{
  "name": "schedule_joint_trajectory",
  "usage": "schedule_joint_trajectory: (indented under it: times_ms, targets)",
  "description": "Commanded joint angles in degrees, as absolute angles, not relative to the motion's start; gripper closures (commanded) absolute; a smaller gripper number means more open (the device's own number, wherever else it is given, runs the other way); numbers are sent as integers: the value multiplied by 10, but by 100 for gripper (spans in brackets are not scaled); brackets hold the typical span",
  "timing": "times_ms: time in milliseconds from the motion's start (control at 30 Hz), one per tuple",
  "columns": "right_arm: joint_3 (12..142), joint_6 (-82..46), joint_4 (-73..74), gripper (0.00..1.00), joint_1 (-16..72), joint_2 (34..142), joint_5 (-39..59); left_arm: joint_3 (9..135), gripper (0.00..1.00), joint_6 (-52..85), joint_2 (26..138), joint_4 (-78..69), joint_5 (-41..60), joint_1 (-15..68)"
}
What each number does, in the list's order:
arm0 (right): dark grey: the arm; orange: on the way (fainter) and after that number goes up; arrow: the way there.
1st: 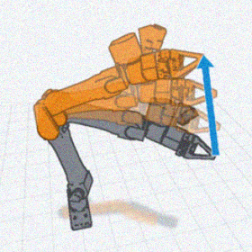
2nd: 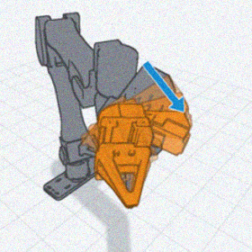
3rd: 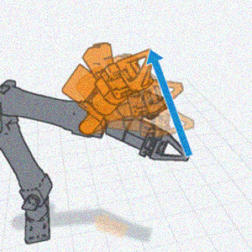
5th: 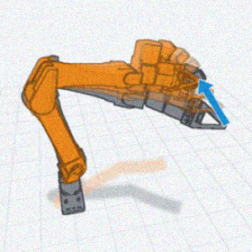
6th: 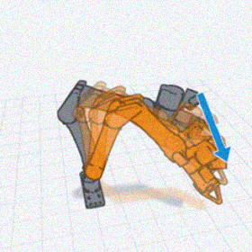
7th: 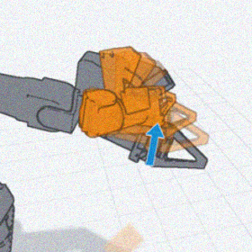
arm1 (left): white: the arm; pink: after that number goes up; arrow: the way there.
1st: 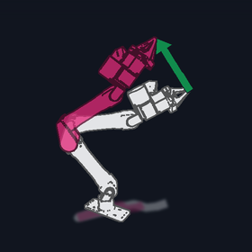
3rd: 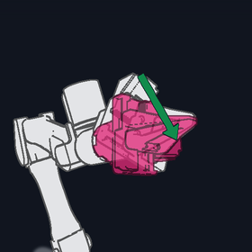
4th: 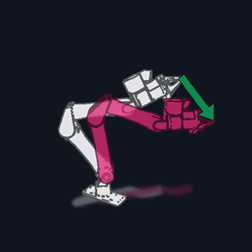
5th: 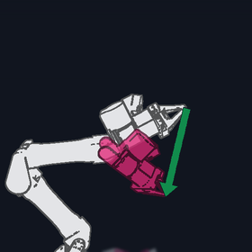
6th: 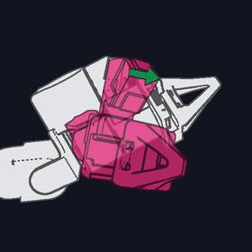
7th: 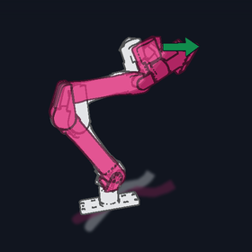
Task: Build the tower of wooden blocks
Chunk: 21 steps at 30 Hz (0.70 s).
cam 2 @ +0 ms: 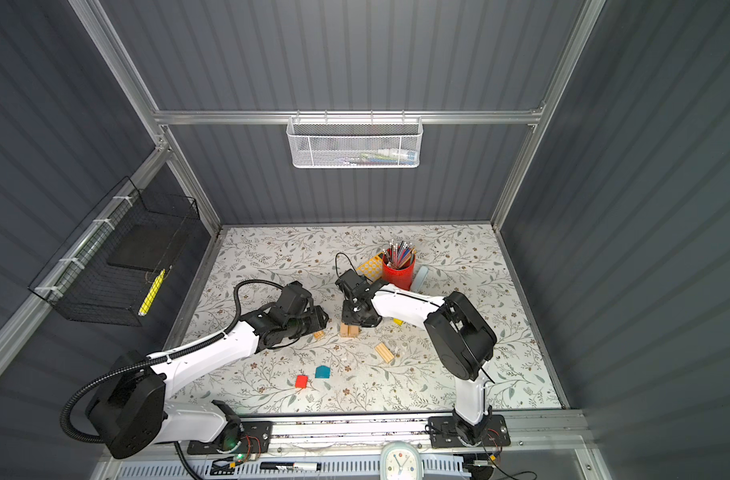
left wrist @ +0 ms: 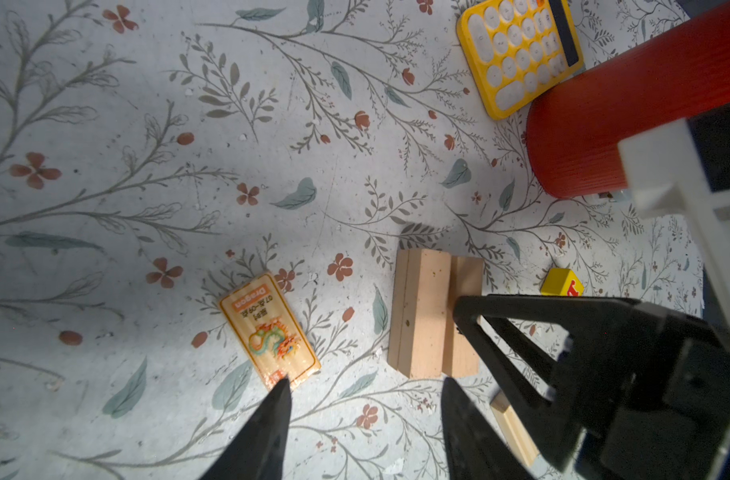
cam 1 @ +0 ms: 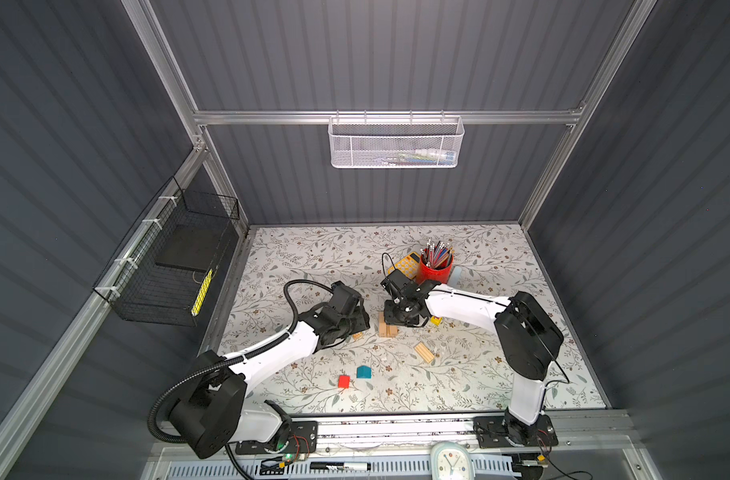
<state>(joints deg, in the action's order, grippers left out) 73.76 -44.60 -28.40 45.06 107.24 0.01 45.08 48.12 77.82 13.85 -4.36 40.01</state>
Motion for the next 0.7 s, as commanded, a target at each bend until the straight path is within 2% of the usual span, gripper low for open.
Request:
schedule_joint_trajectory:
  times_ms: [0,100,367,667]
  targets:
    - [726,-448,-299,62,447,1031,-7,474,42,475,783,144,-34,396]
    - [710,-444,-294,62,443,1006,1,476,42,473,790,139,-27,396]
    - [615,-460,-188,64,409,942,98,489,46,475,821,121,-5,396]
    - [590,-479,-136,67,386,969,145,510,56,481,859,118,-9,396]
